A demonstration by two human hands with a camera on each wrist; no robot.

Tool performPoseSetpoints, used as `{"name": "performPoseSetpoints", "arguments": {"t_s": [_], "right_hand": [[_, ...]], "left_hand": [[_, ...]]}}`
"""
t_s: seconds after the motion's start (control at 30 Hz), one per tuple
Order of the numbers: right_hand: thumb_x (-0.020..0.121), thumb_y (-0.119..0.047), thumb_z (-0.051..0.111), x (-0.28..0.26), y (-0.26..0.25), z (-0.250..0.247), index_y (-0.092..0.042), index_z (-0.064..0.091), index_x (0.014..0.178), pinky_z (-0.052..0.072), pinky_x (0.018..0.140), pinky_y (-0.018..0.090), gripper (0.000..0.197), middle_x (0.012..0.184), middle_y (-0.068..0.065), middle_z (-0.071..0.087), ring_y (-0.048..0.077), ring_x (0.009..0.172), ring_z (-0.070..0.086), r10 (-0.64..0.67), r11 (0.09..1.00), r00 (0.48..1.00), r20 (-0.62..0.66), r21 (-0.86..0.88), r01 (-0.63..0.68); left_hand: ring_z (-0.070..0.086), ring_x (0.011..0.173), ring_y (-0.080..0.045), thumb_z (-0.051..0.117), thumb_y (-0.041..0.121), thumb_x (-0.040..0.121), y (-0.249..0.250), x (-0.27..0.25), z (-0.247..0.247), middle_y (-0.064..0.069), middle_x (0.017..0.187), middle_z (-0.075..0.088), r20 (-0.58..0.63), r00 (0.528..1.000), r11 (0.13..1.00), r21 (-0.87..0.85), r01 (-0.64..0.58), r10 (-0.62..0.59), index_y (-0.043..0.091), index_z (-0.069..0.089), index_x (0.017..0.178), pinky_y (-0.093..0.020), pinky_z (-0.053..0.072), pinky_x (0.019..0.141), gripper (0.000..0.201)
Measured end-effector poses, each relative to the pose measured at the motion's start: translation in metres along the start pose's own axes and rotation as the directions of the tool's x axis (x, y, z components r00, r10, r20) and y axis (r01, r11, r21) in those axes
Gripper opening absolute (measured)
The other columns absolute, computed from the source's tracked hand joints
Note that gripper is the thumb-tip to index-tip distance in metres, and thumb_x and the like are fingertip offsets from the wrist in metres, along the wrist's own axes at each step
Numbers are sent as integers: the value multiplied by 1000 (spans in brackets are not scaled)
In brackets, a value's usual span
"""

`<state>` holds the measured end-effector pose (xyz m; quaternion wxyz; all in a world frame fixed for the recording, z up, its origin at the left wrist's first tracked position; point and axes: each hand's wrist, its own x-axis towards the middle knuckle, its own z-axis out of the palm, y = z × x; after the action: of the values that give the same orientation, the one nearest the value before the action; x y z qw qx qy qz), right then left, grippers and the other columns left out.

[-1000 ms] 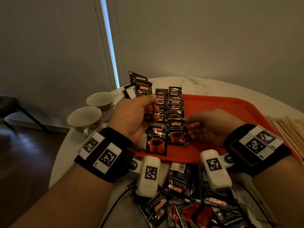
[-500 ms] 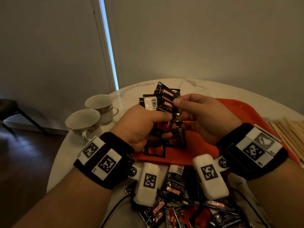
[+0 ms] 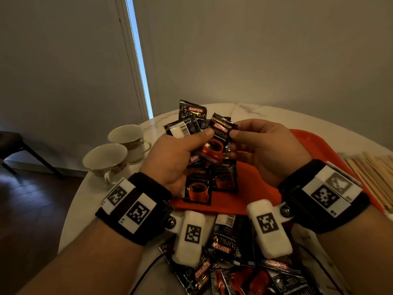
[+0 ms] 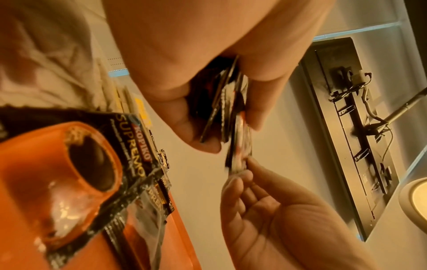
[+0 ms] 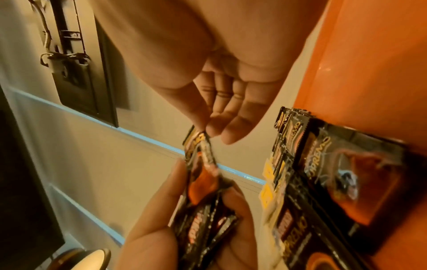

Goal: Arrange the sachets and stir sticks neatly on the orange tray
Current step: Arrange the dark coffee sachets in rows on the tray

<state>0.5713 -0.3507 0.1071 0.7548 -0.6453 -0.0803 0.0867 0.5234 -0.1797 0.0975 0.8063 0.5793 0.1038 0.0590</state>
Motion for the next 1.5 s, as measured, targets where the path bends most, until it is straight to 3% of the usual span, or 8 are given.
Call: {"name": "performPoseSetpoints", "arguments": {"t_s": [0.13, 0.27, 0.5, 0.93, 1.07, 1.17, 1.37, 1.5], "right_hand": [[91, 3, 61, 0, 2, -9, -6, 63, 87, 45, 50, 26, 10, 66, 5, 62, 10, 48, 53, 146, 985, 983, -109, -76, -154], [85, 3, 63, -3, 11, -13, -2, 61, 87, 41, 52, 28, 6, 70, 8, 55, 18, 56, 50, 371, 883, 921, -121, -262, -390], [88, 3, 63, 0, 16, -17, -1, 64, 91, 47, 50, 27, 6, 71, 10, 61, 17, 55, 57, 412, 853, 906, -94, -310, -420], [92, -7, 68, 1, 19, -18, -6, 64, 96, 50, 51, 29, 6, 59, 3, 61, 18, 55, 59, 384, 867, 920, -83, -312, -390], [89, -27, 76, 1, 11, -12, -12, 67, 97, 43, 55, 29, 19, 73, 0, 58, 13, 58, 53, 175, 954, 983, -50, -238, -182], [83, -36, 76, -6, -1, -2, -16, 67, 93, 43, 60, 30, 24, 78, -1, 60, 11, 60, 53, 79, 989, 990, 115, -136, -63], [92, -12, 68, -10, -6, 0, -12, 69, 95, 51, 64, 30, 3, 77, -1, 71, 12, 64, 58, -23, 992, 991, 135, -117, 39], [92, -6, 67, -7, -11, -4, -11, 69, 94, 53, 60, 28, 6, 76, 0, 72, 13, 62, 60, -56, 998, 996, 71, -10, 57]], "left_hand": [[74, 67, -19, 73, 21, 94, 5, 6, -5, -6, 80, 77, -106, 994, 996, -91, -3, -6, 7, 71, 102, -33, 59, 59, 16], [70, 63, -17, 70, 19, 94, 7, 10, -8, -4, 75, 75, -155, 988, 996, -94, -10, -5, 8, 68, 98, -34, 58, 62, 12], [71, 60, -13, 70, 19, 94, 6, 11, -8, -3, 75, 76, -149, 989, 997, -73, 10, -20, 8, 70, 99, -33, 59, 61, 12], [73, 77, -26, 65, 8, 94, 2, 7, -5, -13, 93, 79, -46, 998, 998, -50, 33, -35, 4, 69, 102, -37, 59, 62, 10], [76, 80, -29, 71, 2, 90, -3, 3, -1, -15, 95, 79, 43, 998, 999, 17, 41, -42, 2, 73, 105, -36, 62, 61, 15], [76, 96, -40, 72, 1, 88, -6, -2, 0, -22, 106, 77, 150, 988, 996, 81, 22, -34, 1, 74, 111, -50, 63, 82, 23], [73, 106, -43, 77, 5, 74, -5, -6, 0, -24, 114, 75, 289, 956, 989, 148, 14, -57, 4, 71, 121, -63, 56, 95, 48], [74, 102, -40, 75, 4, 73, -3, -5, 0, -22, 109, 76, 259, 961, 992, 106, 68, -94, 1, 72, 114, -55, 59, 91, 41]]}}
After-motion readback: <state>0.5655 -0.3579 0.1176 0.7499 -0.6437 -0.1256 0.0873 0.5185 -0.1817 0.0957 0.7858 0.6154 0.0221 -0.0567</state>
